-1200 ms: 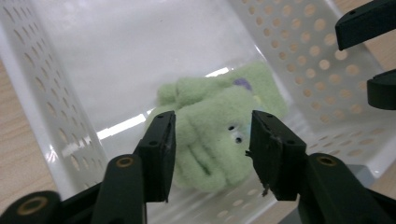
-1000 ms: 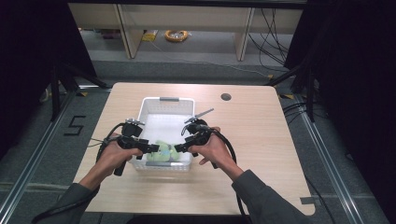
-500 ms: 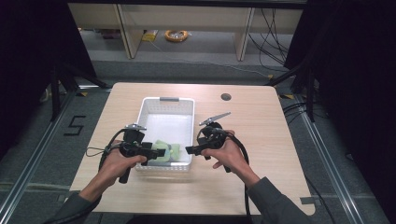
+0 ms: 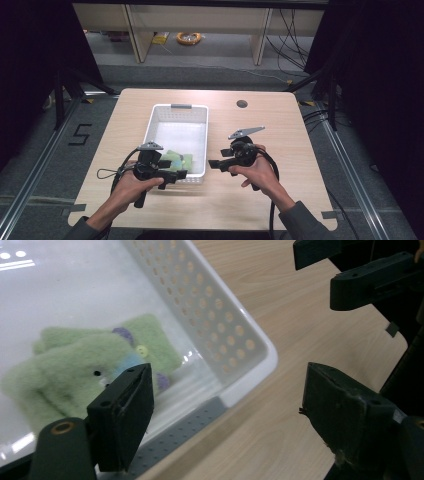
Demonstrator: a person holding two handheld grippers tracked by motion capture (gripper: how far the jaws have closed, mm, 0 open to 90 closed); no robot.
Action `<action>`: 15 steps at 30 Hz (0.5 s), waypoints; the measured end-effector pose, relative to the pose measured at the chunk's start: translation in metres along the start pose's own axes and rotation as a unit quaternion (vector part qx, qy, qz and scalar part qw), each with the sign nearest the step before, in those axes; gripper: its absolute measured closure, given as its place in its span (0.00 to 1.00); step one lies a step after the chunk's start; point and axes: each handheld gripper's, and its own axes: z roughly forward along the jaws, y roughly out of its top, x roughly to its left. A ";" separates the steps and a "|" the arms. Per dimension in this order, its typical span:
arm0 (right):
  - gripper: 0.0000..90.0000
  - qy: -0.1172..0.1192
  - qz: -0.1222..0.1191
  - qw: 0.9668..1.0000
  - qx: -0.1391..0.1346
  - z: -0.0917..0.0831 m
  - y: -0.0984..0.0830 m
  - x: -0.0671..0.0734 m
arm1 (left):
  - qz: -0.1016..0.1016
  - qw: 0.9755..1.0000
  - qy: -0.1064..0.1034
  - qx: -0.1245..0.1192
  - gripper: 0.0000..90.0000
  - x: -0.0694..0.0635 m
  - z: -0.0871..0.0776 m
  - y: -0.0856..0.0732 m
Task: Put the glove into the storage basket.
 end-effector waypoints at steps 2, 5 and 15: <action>0.36 0.002 -0.007 1.000 -0.009 -0.005 -0.003 -0.001 | 0.005 1.000 -0.004 0.000 0.22 -0.005 0.000 -0.003; 0.36 0.002 -0.006 1.000 -0.021 -0.013 -0.009 -0.001 | 0.011 1.000 -0.008 0.002 0.21 -0.010 0.000 -0.007; 0.36 -0.019 -0.002 0.999 -0.039 -0.033 -0.030 -0.004 | 0.020 1.000 -0.004 -0.011 0.19 -0.023 0.002 -0.020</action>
